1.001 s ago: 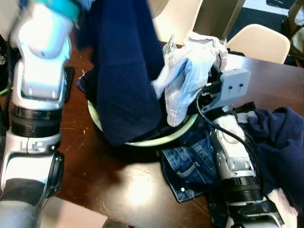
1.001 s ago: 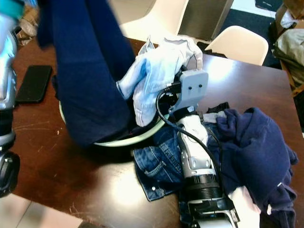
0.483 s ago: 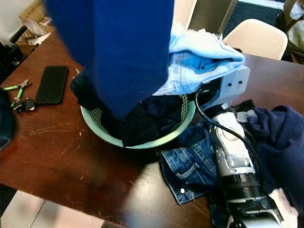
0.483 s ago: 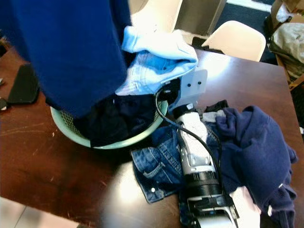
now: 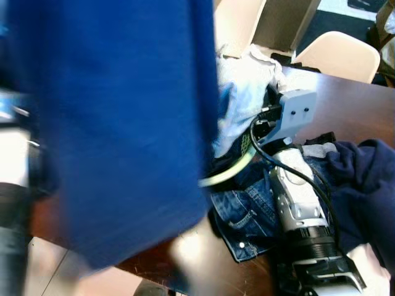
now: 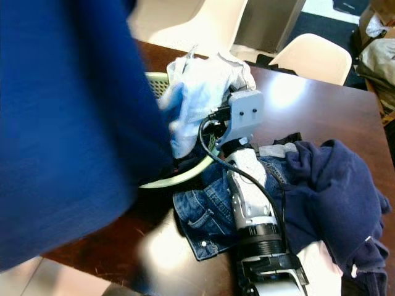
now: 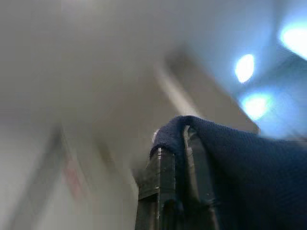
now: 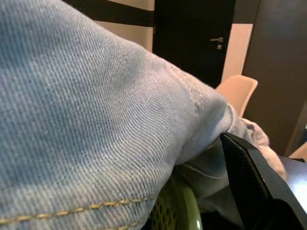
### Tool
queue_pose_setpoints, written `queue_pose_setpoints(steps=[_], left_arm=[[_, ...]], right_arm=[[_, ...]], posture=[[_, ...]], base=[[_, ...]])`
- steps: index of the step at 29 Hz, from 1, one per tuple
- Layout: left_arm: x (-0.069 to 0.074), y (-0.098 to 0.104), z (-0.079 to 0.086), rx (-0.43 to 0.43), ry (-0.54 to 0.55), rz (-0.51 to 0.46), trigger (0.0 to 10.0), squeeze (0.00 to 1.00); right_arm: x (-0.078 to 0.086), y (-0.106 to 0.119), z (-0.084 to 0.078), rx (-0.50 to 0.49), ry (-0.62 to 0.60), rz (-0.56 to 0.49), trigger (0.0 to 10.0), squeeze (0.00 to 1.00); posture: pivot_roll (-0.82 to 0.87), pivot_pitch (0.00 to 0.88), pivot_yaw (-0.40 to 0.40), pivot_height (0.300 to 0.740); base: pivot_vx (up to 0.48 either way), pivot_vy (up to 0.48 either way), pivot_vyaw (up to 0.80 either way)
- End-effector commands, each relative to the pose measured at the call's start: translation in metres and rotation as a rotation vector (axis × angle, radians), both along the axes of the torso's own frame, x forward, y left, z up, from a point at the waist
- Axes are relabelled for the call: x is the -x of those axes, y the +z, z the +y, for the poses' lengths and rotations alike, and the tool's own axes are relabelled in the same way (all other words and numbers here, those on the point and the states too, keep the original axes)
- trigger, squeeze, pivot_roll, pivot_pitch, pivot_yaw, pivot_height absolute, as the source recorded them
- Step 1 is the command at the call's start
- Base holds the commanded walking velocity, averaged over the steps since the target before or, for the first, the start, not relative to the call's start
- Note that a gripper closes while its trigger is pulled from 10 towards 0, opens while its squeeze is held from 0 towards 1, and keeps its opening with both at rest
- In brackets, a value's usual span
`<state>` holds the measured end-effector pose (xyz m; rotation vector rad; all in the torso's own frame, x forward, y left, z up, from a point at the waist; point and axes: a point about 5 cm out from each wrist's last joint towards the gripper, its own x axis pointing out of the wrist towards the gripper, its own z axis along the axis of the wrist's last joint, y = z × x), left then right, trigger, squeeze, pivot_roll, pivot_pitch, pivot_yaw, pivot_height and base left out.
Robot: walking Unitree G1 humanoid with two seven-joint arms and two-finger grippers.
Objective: Hang hanger
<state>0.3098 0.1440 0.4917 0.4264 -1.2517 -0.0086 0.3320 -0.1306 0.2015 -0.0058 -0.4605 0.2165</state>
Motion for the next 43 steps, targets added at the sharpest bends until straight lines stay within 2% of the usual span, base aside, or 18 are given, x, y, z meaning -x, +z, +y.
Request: queue_pose_setpoints(steps=[1, 2, 4, 6, 8, 12, 14, 15, 18, 19, 22, 33, 34, 36, 37, 39, 41, 43], left_arm=[[-0.010, -0.005, 0.010, 0.077, -0.005, 0.088, 10.0, 0.00], [-0.010, -0.005, 0.010, 0.077, -0.005, 0.088, 10.0, 0.00], [-0.035, -0.063, -0.007, 0.214, -0.113, 0.323, 10.0, 0.00], [-0.035, -0.063, -0.007, 0.214, -0.113, 0.323, 10.0, 0.00], [-0.036, -0.101, -0.027, 0.253, -0.135, 0.409, 10.0, 0.00], [-0.034, -0.108, -0.031, 0.250, -0.134, 0.421, 10.0, 0.00], [-0.036, -0.152, -0.049, 0.102, -0.107, 0.512, 10.0, 0.00], [-0.036, -0.152, -0.049, 0.102, -0.107, 0.512, 10.0, 0.00], [-0.041, -0.192, -0.054, 0.023, -0.057, 0.596, 10.0, 0.00], [-0.041, -0.192, -0.054, 0.023, -0.057, 0.596, 10.0, 0.00], [-0.033, -0.206, -0.056, -0.152, 0.075, 0.547, 10.0, 0.00], [-0.009, -0.211, -0.040, -0.208, 0.132, 0.455, 10.0, 0.00], [0.001, -0.197, -0.033, -0.049, 0.065, 0.436, 10.0, 0.00], [0.001, -0.197, -0.033, -0.049, 0.065, 0.436, 10.0, 0.00], [0.007, -0.189, -0.028, 0.065, 0.016, 0.422, 10.0, 0.00], [0.007, -0.189, -0.028, 0.065, 0.016, 0.422, 10.0, 0.00], [0.010, -0.182, -0.024, 0.225, -0.059, 0.426, 10.0, 0.00], [0.009, -0.181, -0.027, 0.238, -0.071, 0.430, 10.0, 0.00]], right_arm=[[0.003, 0.001, -0.001, 0.003, 0.002, -0.010, 10.0, 0.00], [0.003, 0.001, -0.001, 0.003, 0.002, -0.010, 10.0, 0.00], [0.004, -0.001, -0.004, 0.013, 0.004, -0.003, 10.0, 0.00], [0.004, -0.001, -0.004, 0.013, 0.004, -0.003, 10.0, 0.00], [0.006, -0.002, -0.003, 0.017, 0.009, 0.000, 10.0, 0.00], [0.006, -0.002, -0.002, 0.017, 0.010, 0.000, 10.0, 0.00], [0.007, -0.004, 0.002, 0.012, 0.020, 0.004, 10.0, 0.00], [0.007, -0.004, 0.002, 0.012, 0.020, 0.004, 10.0, 0.00], [0.006, -0.004, 0.006, 0.009, 0.031, 0.006, 10.0, 0.00], [0.006, -0.004, 0.006, 0.009, 0.031, 0.006, 10.0, 0.00], [0.005, -0.002, 0.005, 0.007, 0.028, 0.002, 10.0, 0.00], [0.008, -0.002, 0.004, 0.003, 0.020, 0.000, 10.0, 0.00], [0.008, -0.003, 0.003, 0.002, 0.019, 0.004, 10.0, 0.00], [0.008, -0.003, 0.003, 0.002, 0.019, 0.004, 10.0, 0.00], [0.009, -0.004, 0.002, 0.002, 0.019, 0.007, 10.0, 0.00], [0.009, -0.004, 0.002, 0.002, 0.019, 0.007, 10.0, 0.00], [0.007, 0.000, 0.005, 0.004, 0.033, 0.000, 10.0, 0.00], [0.006, 0.002, 0.005, 0.004, 0.033, -0.005, 10.0, 0.00]], posture=[[0.06, 0.095, 0.026, 0.740], [0.06, 0.095, 0.026, 0.740], [0.05, 0.105, 0.023, 0.740], [0.05, 0.105, 0.023, 0.740], [0.05, 0.108, 0.023, 0.740], [0.05, 0.108, 0.023, 0.740], [0.07, 0.111, 0.027, 0.740], [0.07, 0.111, 0.027, 0.740], [0.06, 0.112, 0.029, 0.740], [0.06, 0.112, 0.029, 0.740], [0.06, 0.112, 0.036, 0.740], [0.05, 0.122, 0.038, 0.740], [0.06, 0.130, 0.024, 0.740], [0.06, 0.130, 0.024, 0.740], [0.06, 0.130, 0.024, 0.740], [0.06, 0.130, 0.024, 0.740], [0.05, 0.126, 0.011, 0.740], [0.05, 0.125, 0.012, 0.740]], base=[[0.000, 0.000, 0.00], [0.000, 0.000, 0.00], [0.000, 0.000, 0.00], [0.000, 0.000, 0.00], [0.000, 0.000, 0.00], [0.000, 0.000, 0.00], [0.000, 0.000, 0.00], [0.000, 0.000, 0.00], [0.000, 0.000, 0.00], [0.000, 0.000, 0.00], [0.000, 0.000, 0.00], [0.000, 0.000, 0.00], [0.000, 0.000, 0.00], [0.000, 0.000, 0.00], [0.000, 0.000, 0.00], [0.000, 0.000, 0.00], [0.000, 0.000, 0.00], [0.000, 0.000, 0.00]])
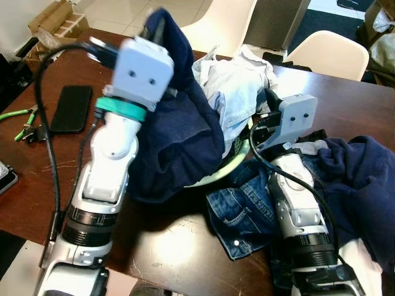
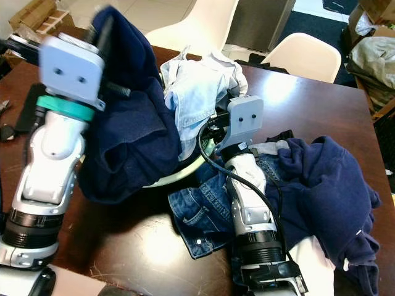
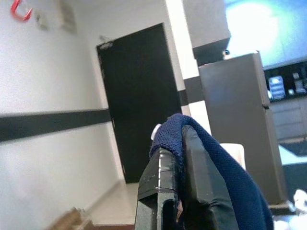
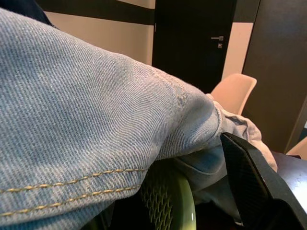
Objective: Hang hanger
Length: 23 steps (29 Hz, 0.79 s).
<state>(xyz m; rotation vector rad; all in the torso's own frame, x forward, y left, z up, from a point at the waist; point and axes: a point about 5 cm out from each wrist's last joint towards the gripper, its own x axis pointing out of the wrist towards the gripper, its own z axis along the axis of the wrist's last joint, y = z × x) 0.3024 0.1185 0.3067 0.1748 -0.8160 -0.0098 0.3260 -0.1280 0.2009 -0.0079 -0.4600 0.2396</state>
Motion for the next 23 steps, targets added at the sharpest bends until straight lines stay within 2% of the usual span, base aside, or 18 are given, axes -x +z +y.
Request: queue_pose_setpoints(steps=[1, 4, 8, 15, 18, 23], left_arm=[[0.002, 0.006, -0.005, 0.016, -0.018, -0.019, 10.0, 0.00], [0.003, 0.008, -0.006, 0.006, -0.023, -0.026, 10.0, 0.00], [0.006, 0.012, -0.010, -0.021, -0.034, -0.051, 10.0, 0.00], [0.010, 0.019, -0.014, -0.056, -0.060, -0.075, 10.0, 0.00], [0.010, 0.017, -0.010, -0.061, -0.070, -0.049, 10.0, 0.00], [0.009, 0.015, -0.006, -0.062, -0.072, -0.034, 10.0, 0.00]], right_arm=[[-0.001, 0.005, -0.001, -0.004, 0.002, -0.012, 10.0, 0.00], [0.000, 0.006, -0.002, -0.006, -0.004, -0.015, 10.0, 0.00], [0.001, 0.012, -0.007, -0.019, -0.023, -0.036, 10.0, 0.00], [0.004, 0.040, -0.017, -0.051, -0.059, -0.129, 10.0, 0.00], [0.009, 0.059, -0.028, -0.005, -0.060, -0.196, 10.0, 0.00], [0.010, 0.063, -0.033, 0.031, -0.053, -0.209, 10.0, 0.00]], posture=[[0.05, 0.125, 0.012, 0.740], [0.04, 0.123, 0.014, 0.740], [0.03, 0.117, 0.020, 0.740], [0.03, 0.114, 0.022, 0.740], [0.02, 0.107, 0.028, 0.740], [0.02, 0.106, 0.030, 0.740]], base=[[0.000, 0.000, 0.00], [0.000, 0.000, 0.00], [-0.289, 0.000, 0.00], [-0.355, 0.000, 0.00], [-0.385, 0.000, 0.00], [-0.383, 0.000, 0.00]])
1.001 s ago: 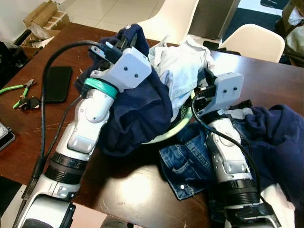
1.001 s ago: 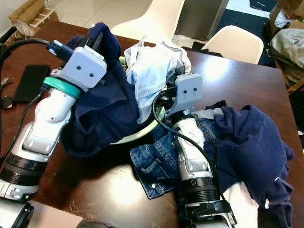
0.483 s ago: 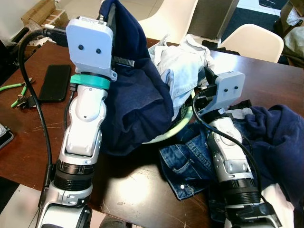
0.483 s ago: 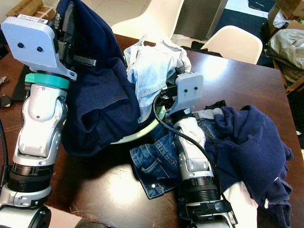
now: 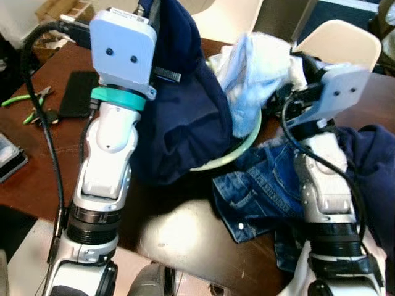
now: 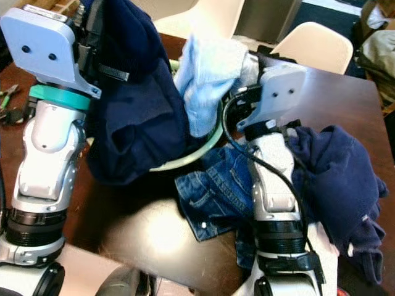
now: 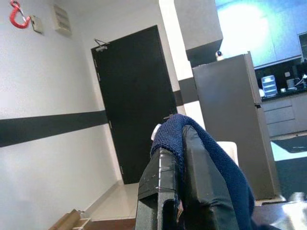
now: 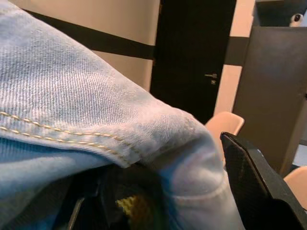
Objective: Hang hanger
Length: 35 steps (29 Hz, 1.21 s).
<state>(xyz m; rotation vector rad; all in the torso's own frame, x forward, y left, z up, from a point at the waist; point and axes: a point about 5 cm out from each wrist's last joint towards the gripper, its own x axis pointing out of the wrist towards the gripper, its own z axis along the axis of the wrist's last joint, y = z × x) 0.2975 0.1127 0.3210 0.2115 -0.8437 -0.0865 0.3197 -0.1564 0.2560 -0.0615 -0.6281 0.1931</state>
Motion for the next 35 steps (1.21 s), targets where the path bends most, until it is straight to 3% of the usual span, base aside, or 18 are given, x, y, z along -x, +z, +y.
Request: queue_pose_setpoints(steps=[1, 11, 35], left_arm=[[0.004, 0.001, 0.000, 0.001, -0.016, -0.010, 10.0, 0.00], [0.000, 0.004, 0.001, -0.024, -0.017, -0.019, 10.0, 0.00], [-0.003, 0.013, -0.003, -0.056, -0.053, -0.046, 10.0, 0.00]], right_arm=[[0.004, 0.008, -0.005, 0.011, -0.001, -0.036, 10.0, 0.00], [0.003, 0.022, -0.018, 0.095, 0.013, -0.055, 10.0, 0.00], [0.001, 0.016, -0.021, -0.030, -0.014, -0.025, 10.0, 0.00]], posture=[[0.02, 0.106, 0.030, 0.740], [0.00, 0.090, 0.040, 0.740], [0.00, 0.070, 0.065, 0.740]], base=[[-0.386, 0.000, 0.00], [-0.386, 0.000, 0.00], [-0.385, 0.000, 0.00]])
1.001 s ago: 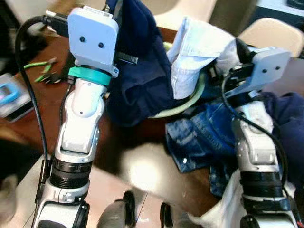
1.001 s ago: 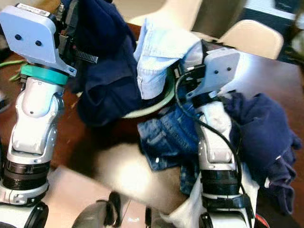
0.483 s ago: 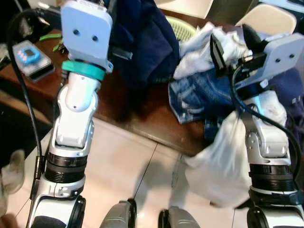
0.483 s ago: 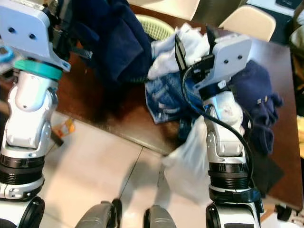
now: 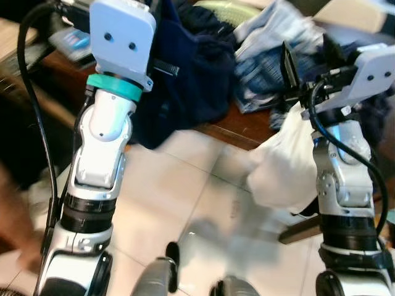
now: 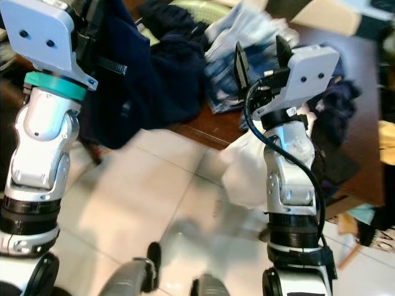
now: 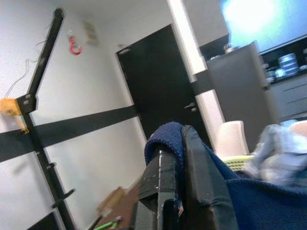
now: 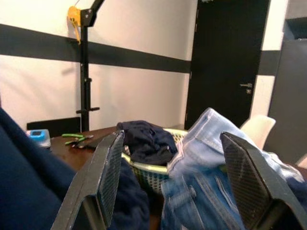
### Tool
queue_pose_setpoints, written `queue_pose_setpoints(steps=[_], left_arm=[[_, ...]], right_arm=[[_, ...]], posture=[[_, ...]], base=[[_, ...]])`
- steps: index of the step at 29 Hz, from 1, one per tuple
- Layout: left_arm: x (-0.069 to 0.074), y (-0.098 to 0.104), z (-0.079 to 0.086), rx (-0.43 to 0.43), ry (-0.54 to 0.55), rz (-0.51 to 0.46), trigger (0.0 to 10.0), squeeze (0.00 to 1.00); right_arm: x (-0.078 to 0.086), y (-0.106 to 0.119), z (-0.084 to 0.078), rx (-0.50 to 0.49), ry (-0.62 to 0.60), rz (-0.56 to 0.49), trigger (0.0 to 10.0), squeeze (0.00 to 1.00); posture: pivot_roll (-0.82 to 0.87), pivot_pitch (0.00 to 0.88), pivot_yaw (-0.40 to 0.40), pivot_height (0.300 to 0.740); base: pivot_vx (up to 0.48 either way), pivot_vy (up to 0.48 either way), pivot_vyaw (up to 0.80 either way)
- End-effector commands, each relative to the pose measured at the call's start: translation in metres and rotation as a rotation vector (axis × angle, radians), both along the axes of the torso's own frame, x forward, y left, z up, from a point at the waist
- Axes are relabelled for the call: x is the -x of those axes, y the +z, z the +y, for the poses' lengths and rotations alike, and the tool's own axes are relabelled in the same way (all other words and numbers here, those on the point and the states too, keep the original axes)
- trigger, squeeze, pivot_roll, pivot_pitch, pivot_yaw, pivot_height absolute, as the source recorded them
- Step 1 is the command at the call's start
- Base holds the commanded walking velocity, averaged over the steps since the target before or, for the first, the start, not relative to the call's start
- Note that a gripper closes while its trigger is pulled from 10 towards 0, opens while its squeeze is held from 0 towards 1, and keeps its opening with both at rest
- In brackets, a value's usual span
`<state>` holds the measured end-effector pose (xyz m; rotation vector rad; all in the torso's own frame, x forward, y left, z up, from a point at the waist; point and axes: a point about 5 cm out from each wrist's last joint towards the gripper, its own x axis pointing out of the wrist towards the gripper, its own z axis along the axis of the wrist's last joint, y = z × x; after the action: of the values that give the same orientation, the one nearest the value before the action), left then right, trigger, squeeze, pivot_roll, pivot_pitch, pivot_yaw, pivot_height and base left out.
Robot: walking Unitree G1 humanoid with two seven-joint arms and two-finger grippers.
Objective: Hang hanger
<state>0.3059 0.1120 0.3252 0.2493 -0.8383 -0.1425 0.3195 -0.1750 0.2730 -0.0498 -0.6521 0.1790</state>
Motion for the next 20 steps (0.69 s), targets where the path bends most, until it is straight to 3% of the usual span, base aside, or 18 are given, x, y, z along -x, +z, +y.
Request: queue_pose_setpoints(steps=[1, 8, 9, 10, 12, 14, 16, 18, 20], left_arm=[[0.005, 0.008, -0.003, -0.001, -0.023, -0.053, 10.0, 0.00], [0.004, 0.007, -0.005, -0.005, -0.030, -0.049, 10.0, 0.00], [-0.001, 0.003, -0.006, 0.005, -0.025, 0.010, 10.0, 0.00], [-0.001, 0.003, -0.006, 0.005, -0.025, 0.010, 10.0, 0.00], [-0.014, -0.017, -0.009, 0.120, -0.111, 0.249, 10.0, 0.00], [-0.014, -0.017, -0.009, 0.120, -0.111, 0.249, 10.0, 0.00], [-0.023, -0.044, -0.018, 0.177, -0.188, 0.461, 10.0, 0.00], [-0.023, -0.044, -0.018, 0.177, -0.188, 0.461, 10.0, 0.00], [-0.028, -0.065, -0.028, 0.193, -0.202, 0.580, 10.0, 0.00]], right_arm=[[0.001, -0.001, -0.002, -0.015, -0.007, 0.000, 10.0, 0.00], [0.001, -0.003, -0.003, -0.018, -0.012, 0.007, 10.0, 0.00], [0.001, -0.005, -0.003, -0.020, -0.014, 0.013, 10.0, 0.00], [0.001, -0.005, -0.003, -0.020, -0.014, 0.013, 10.0, 0.00], [0.001, -0.012, -0.003, -0.029, -0.022, 0.039, 10.0, 0.00], [0.001, -0.012, -0.003, -0.029, -0.022, 0.039, 10.0, 0.00], [-0.001, -0.022, -0.004, -0.042, -0.034, 0.080, 10.0, 0.00], [-0.001, -0.022, -0.004, -0.042, -0.034, 0.080, 10.0, 0.00], [-0.002, -0.030, -0.005, -0.048, -0.042, 0.111, 10.0, 0.00]], posture=[[0.00, 0.069, 0.066, 0.740], [0.00, 0.070, 0.066, 0.740], [0.00, 0.070, 0.066, 0.740], [0.00, 0.070, 0.066, 0.740], [-0.01, 0.075, 0.062, 0.740], [-0.01, 0.075, 0.062, 0.740], [-0.01, 0.075, 0.061, 0.740], [-0.01, 0.075, 0.061, 0.740], [-0.03, 0.077, 0.056, 0.740]], base=[[-0.386, 0.000, 0.00], [-0.338, 0.000, 0.00], [0.000, 0.000, 0.00], [0.000, 0.000, 0.00], [0.000, 0.000, 0.00], [0.000, 0.000, 0.00], [0.000, 0.000, 0.00], [0.000, 0.000, 0.00], [0.000, 0.000, -0.80]])
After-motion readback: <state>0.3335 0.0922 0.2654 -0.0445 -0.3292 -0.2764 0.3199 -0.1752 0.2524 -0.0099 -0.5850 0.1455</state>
